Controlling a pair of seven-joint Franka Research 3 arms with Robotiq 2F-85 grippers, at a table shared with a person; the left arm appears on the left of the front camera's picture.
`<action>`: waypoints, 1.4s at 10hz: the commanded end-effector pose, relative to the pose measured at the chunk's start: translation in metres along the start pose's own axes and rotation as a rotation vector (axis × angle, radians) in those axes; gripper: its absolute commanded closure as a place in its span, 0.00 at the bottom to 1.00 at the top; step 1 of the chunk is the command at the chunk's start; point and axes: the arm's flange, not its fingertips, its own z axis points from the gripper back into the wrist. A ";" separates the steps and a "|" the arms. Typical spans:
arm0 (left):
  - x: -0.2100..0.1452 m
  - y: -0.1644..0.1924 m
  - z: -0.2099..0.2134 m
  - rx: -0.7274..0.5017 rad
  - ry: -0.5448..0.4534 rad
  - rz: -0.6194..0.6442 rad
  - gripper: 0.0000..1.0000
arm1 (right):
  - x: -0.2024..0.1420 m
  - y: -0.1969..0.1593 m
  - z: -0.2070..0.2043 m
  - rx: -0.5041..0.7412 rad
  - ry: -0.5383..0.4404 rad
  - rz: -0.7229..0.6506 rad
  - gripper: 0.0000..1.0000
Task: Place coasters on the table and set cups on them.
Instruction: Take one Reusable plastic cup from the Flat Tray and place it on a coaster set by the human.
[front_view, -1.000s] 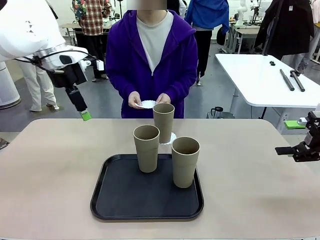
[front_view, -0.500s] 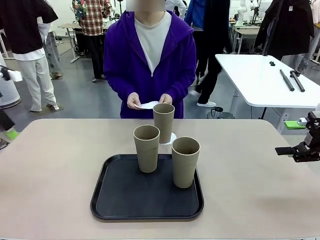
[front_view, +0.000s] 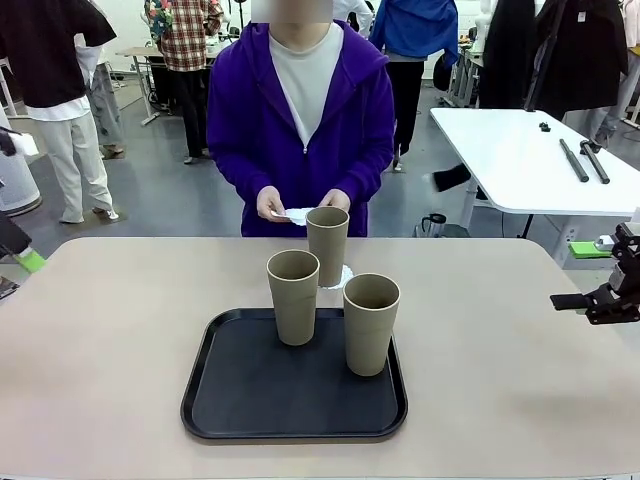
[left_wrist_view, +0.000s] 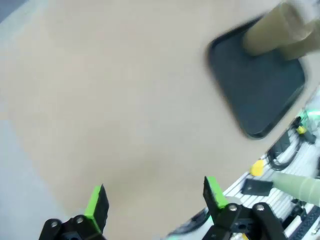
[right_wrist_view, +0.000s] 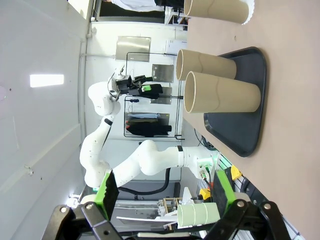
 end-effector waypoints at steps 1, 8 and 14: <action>-0.017 0.049 0.011 -0.347 -0.193 0.047 0.00 | 0.000 0.002 0.000 0.011 0.001 0.003 0.00; -0.111 0.198 -0.029 -0.829 -0.286 0.451 0.00 | 0.000 0.002 0.000 0.011 0.001 0.003 0.00; -0.121 0.194 -0.045 -0.842 -0.337 0.501 0.00 | 0.000 0.002 0.000 0.011 0.001 0.003 0.00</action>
